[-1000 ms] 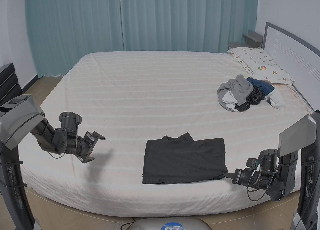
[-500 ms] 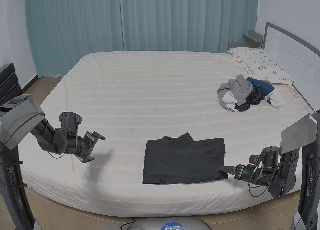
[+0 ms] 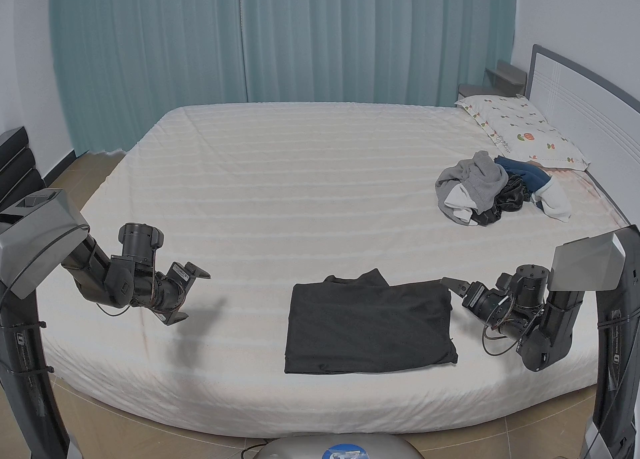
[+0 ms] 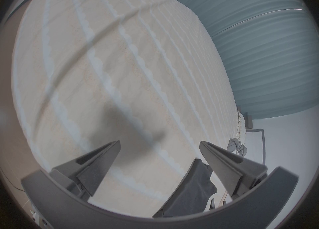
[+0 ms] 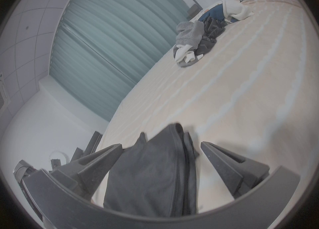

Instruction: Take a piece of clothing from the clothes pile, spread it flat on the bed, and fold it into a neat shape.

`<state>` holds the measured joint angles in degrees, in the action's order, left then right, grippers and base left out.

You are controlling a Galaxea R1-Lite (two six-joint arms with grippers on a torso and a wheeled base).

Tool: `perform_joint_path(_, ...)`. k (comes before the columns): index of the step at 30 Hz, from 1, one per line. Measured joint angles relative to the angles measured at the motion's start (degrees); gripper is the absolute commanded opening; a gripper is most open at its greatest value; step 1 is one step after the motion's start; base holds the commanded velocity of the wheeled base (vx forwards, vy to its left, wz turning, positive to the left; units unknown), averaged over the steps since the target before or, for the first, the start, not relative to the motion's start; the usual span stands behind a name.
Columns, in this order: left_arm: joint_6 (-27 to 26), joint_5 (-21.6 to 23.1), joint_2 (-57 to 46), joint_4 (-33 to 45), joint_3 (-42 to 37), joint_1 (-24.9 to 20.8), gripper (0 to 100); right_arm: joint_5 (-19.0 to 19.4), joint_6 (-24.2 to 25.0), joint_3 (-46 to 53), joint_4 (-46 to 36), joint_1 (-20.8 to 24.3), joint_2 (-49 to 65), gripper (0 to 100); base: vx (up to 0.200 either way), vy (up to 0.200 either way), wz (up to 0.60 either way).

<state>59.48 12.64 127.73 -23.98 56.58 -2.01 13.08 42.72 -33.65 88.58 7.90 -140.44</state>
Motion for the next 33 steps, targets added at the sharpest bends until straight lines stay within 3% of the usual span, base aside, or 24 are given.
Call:
perform_joint_path(13,-0.06,-1.23,0.33,-0.10,0.12,-0.27,100,-2.57,3.82,-10.45,-1.65,0.67,-6.64,100,0.000,0.000,0.00)
perform_joint_path(14,-0.06,-1.27,0.33,-0.07,0.15,-0.30,100,-2.50,3.82,-10.78,-1.93,0.69,-6.86,0,0.000,0.000,0.00)
perform_joint_path(33,-0.02,-1.40,0.49,-0.10,0.21,-0.35,100,-4.79,5.67,-14.37,-3.97,-0.63,-7.66,0,0.000,0.000,0.00)
